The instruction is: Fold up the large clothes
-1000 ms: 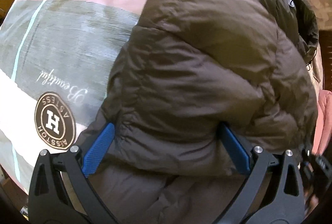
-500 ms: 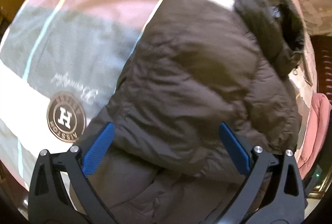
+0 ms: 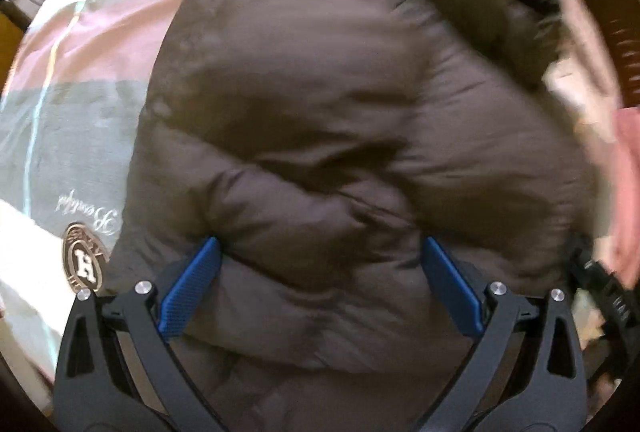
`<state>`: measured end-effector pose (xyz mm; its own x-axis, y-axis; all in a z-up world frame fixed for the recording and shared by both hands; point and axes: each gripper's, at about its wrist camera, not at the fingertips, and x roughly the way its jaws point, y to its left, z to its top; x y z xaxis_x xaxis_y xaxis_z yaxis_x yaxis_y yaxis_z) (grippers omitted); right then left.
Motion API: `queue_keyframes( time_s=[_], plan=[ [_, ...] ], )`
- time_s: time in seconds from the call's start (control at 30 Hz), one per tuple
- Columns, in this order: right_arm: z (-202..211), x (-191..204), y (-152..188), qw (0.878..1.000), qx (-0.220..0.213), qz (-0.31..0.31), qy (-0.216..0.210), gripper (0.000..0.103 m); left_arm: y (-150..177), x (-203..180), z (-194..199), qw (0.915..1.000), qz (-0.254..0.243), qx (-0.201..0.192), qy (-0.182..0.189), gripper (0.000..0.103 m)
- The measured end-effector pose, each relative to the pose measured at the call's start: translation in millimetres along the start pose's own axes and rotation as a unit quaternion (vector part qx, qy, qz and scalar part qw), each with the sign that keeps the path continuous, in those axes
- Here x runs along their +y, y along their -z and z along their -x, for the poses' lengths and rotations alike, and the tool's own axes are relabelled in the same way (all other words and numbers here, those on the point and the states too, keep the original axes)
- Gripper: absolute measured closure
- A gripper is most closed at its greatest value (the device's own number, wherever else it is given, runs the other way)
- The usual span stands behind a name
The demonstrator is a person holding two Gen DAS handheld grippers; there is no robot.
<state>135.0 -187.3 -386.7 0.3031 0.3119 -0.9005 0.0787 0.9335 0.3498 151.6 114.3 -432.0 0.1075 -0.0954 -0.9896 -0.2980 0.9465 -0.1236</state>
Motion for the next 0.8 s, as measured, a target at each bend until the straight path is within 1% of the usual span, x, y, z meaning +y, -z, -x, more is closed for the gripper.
queue_keyframes(
  time_s=[0.07,0.13,0.2,0.27,0.33,0.4,0.47,0.53,0.57,0.63,0.7,0.8],
  plan=[
    [-28.6,-14.2,-6.2,0.999,0.026,-0.02,0.0,0.06,-0.8,1.0,-14.9,0.9999,0.005,0.01,0.001,0.002],
    [-41.8,-21.8,-9.1,0.999,0.043,-0.029,-0.001,0.06,-3.5,-2.7,-24.4,0.9998,-0.003,0.015,-0.009,0.002],
    [-48.9,-18.3,-13.1,0.998,0.054,-0.018,0.011,0.06,-6.0,-6.5,-28.9,0.9996,-0.009,0.02,-0.019,0.002],
    [-53.4,-15.0,-15.6,0.998,0.063,-0.007,0.021,0.06,-6.7,-7.0,-28.6,0.9994,-0.004,0.026,-0.021,0.002],
    [-42.3,-12.0,-17.8,0.998,0.062,-0.017,0.011,0.06,-5.8,-6.1,-13.1,0.9998,0.009,0.018,-0.008,0.002],
    [-18.1,-8.6,-15.4,0.999,0.042,-0.013,-0.013,0.059,0.9,-2.7,8.1,0.9998,0.017,-0.003,0.009,0.002],
    [9.3,0.9,-12.0,0.999,0.014,0.007,-0.038,0.059,10.2,-1.1,26.5,0.9994,0.02,-0.02,0.021,0.002],
    [26.0,13.3,-4.9,0.998,0.002,0.031,-0.057,0.059,21.8,-3.5,36.5,0.9992,0.014,-0.029,0.025,0.002],
    [26.1,20.4,-0.9,0.997,0.008,0.041,-0.061,0.059,28.6,-4.3,36.1,0.9994,0.009,-0.026,0.022,0.002],
    [15.2,31.0,13.5,0.995,0.038,0.061,-0.064,0.059,40.3,-4.5,24.1,0.9999,-0.001,-0.004,0.01,0.002],
    [-7.9,36.8,30.6,0.994,0.071,0.081,-0.034,0.06,47.2,-2.7,6.9,0.9997,0.006,0.022,0.005,0.002],
    [-44.3,34.2,39.9,0.989,0.118,0.085,0.001,0.06,49.5,0.8,-2.7,0.9994,0.016,0.028,0.007,0.002]
  ],
)
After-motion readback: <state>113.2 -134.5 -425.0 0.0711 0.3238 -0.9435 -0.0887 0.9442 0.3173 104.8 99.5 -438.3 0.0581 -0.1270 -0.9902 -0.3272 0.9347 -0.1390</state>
